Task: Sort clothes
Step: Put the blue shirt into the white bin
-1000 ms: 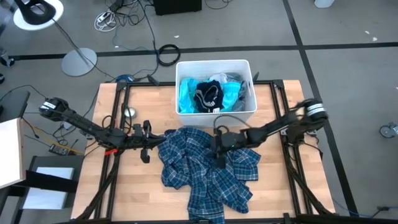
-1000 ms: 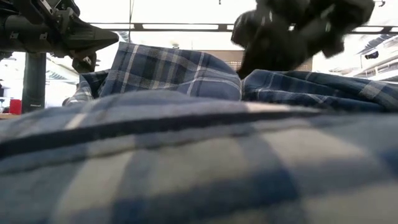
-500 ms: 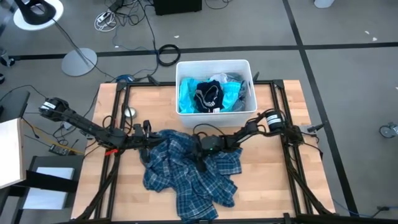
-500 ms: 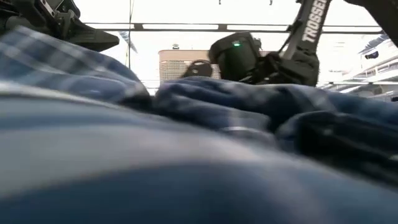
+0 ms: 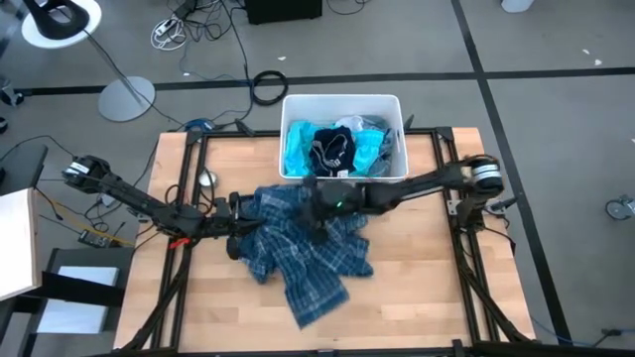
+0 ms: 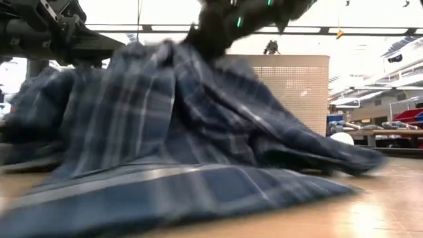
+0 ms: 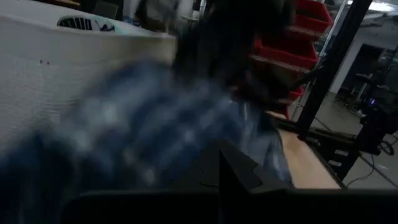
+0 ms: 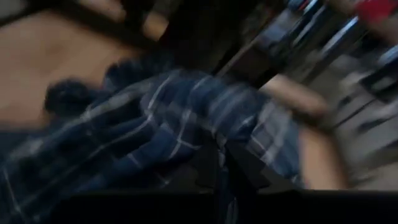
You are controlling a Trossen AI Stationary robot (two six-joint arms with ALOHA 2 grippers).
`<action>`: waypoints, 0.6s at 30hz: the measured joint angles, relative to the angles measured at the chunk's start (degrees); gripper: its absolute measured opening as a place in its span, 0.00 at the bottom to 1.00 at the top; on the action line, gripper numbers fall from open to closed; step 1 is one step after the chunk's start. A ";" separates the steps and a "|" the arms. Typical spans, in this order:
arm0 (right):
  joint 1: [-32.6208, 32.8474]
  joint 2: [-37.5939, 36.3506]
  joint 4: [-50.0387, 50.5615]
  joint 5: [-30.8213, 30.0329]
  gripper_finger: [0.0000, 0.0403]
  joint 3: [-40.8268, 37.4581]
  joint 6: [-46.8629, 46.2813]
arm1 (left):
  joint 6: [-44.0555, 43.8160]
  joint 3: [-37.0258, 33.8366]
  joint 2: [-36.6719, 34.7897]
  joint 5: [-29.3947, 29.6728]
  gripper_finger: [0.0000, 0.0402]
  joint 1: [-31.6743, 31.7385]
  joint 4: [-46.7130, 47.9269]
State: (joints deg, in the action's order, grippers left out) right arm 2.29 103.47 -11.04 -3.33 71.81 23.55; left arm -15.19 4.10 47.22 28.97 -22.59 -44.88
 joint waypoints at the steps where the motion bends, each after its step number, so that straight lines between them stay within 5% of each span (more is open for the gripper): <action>1: -0.17 -2.17 0.32 -0.82 0.03 0.83 1.76 | 0.00 0.01 -0.02 0.17 0.00 0.00 -0.42; 8: -4.13 -13.28 0.05 -5.97 0.03 8.55 13.38 | 0.03 0.03 -0.02 0.61 0.00 0.00 -0.47; 18: -17.41 -15.62 -1.45 -7.28 0.03 25.74 17.42 | 0.15 -0.02 -0.02 1.25 0.00 0.00 0.49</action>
State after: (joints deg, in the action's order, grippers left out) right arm -15.12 87.85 -12.49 -10.61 97.55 40.97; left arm -15.04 4.08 47.20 30.22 -22.59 -44.39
